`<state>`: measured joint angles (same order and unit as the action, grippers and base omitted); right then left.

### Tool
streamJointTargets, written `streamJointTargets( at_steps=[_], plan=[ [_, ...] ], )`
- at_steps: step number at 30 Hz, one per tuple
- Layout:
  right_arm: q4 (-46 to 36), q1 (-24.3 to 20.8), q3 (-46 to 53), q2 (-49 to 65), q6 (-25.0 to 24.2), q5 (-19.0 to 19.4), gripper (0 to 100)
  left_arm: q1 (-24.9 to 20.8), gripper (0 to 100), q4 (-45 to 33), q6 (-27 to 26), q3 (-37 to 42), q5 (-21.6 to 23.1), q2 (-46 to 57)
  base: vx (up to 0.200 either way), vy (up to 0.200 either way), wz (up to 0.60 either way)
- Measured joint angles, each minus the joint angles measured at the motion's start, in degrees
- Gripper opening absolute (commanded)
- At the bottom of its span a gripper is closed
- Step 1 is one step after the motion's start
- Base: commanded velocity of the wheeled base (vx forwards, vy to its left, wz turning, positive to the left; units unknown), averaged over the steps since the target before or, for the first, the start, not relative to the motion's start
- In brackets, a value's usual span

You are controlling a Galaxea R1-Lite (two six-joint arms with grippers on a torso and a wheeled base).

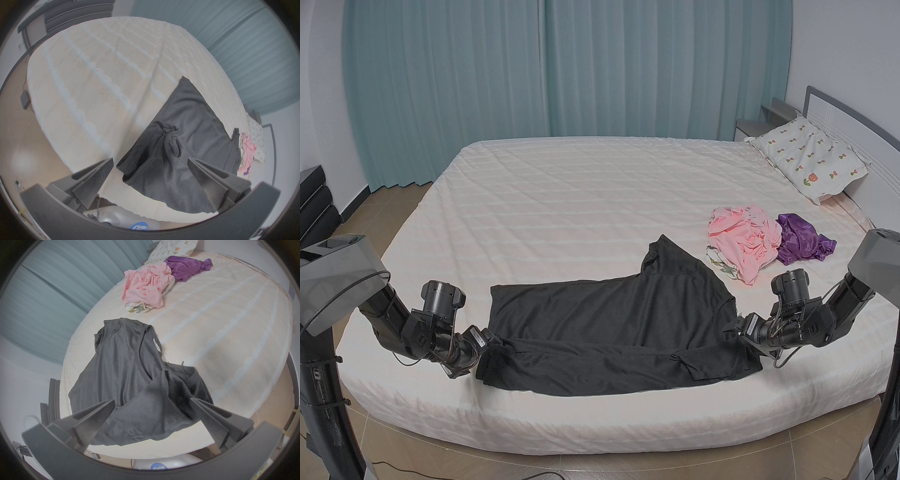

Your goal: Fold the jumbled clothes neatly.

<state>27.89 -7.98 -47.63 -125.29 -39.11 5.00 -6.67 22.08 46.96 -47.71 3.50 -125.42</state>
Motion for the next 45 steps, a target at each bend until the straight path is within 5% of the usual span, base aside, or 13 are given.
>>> streamJointTargets(
  at_steps=[15, 24, 25, 33, 45],
  plan=[
    [4.7, 0.4, -1.2, -3.4, 3.0, 1.1, 100, -1.3, 100, -1.0, -5.4, -10.9, 0.0, -5.4, 0.000, 0.000, 0.00],
    [5.1, 0.4, -1.0, -4.4, 3.1, 1.1, 100, -1.8, 100, -1.9, -6.8, -17.6, -4.1, -10.4, 0.000, 0.000, 0.00],
    [5.1, 0.4, -1.0, -4.5, 3.1, 1.1, 100, -1.8, 0, -2.0, -7.2, -18.0, -4.6, -10.8, 0.000, 0.000, 0.00],
    [5.1, 0.5, -1.3, -4.7, 3.1, 1.1, 100, -1.4, 0, -2.4, -11.5, -19.1, -10.9, -14.1, 0.000, 0.000, 0.00],
    [7.5, 0.9, -1.6, -5.5, 4.2, 2.1, 100, 0.5, 0, -2.4, -7.1, -18.9, -13.5, -14.0, 0.000, 0.000, 0.00]
  ],
)
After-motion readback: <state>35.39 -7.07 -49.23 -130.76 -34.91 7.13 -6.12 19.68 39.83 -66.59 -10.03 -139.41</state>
